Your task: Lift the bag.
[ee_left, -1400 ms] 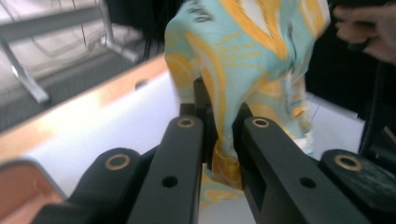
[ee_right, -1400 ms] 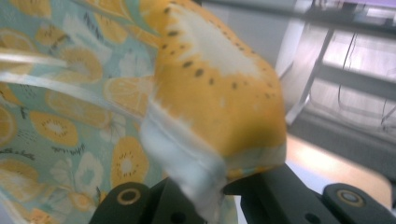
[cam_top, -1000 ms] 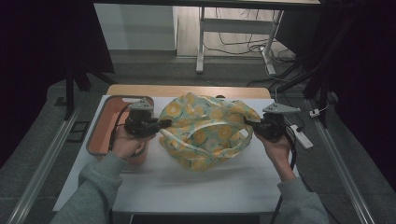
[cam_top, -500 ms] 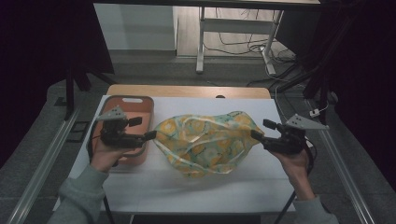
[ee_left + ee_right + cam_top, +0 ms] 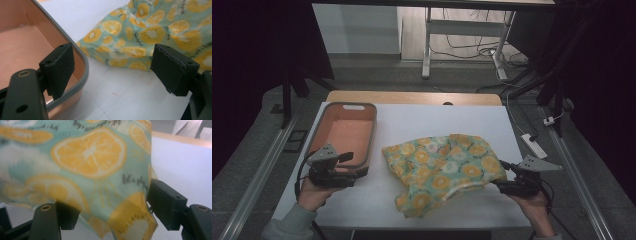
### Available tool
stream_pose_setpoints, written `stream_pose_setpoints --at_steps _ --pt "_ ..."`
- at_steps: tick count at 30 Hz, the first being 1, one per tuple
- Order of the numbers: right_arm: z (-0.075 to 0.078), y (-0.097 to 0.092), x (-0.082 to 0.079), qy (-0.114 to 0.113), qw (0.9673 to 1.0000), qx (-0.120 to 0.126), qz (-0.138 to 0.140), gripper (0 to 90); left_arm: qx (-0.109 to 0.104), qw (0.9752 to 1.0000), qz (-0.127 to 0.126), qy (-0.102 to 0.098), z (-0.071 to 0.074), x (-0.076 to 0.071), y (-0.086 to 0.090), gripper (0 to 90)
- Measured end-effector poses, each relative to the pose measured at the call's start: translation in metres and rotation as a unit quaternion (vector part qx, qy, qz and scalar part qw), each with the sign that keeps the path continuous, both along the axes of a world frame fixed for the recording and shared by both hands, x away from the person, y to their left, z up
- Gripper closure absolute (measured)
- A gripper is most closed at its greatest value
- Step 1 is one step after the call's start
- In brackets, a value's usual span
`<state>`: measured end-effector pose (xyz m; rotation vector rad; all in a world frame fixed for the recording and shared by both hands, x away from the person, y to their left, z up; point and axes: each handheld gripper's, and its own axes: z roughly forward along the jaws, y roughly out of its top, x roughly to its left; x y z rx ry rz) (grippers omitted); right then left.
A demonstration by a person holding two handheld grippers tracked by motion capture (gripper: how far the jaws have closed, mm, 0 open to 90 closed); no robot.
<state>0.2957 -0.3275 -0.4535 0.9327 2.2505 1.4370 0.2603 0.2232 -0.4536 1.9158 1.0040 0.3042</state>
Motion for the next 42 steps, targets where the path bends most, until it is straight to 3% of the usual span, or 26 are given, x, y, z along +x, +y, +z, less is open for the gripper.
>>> stream_pose_setpoints --at_steps 2,5,8,19,25,35,42 --pt "0.002 -0.009 -0.007 0.002 0.9999 0.011 0.006 30.2 0.006 1.0000 0.004 0.003 -0.003 0.002 -0.001 19.6" --pt "0.005 -0.021 -0.020 -0.002 0.9999 0.013 -0.006 30.1 0.007 1.0000 0.005 0.004 -0.004 0.001 -0.001 20.0" --pt "-0.004 -0.027 -0.027 0.006 0.9998 0.007 -0.015 29.9 0.005 1.0000 0.006 0.005 -0.006 -0.001 -0.001 20.4" --pt "-0.025 0.015 -0.007 0.028 0.9984 -0.048 0.016 27.9 0.011 0.9997 0.001 0.020 -0.019 -0.002 -0.004 20.7" --pt "-0.033 0.005 -0.015 0.031 0.9985 -0.045 0.004 27.8 0.012 0.9998 0.001 0.019 -0.021 -0.003 -0.006 20.8" --pt "-0.030 0.003 -0.015 0.004 0.9991 -0.041 -0.001 28.0 0.010 0.9999 0.009 -0.009 -0.018 -0.015 -0.004 21.1" --pt "-0.030 0.002 -0.014 0.004 0.9991 -0.042 -0.004 28.2 0.024 0.9995 0.002 -0.021 -0.018 -0.019 -0.009 21.2"
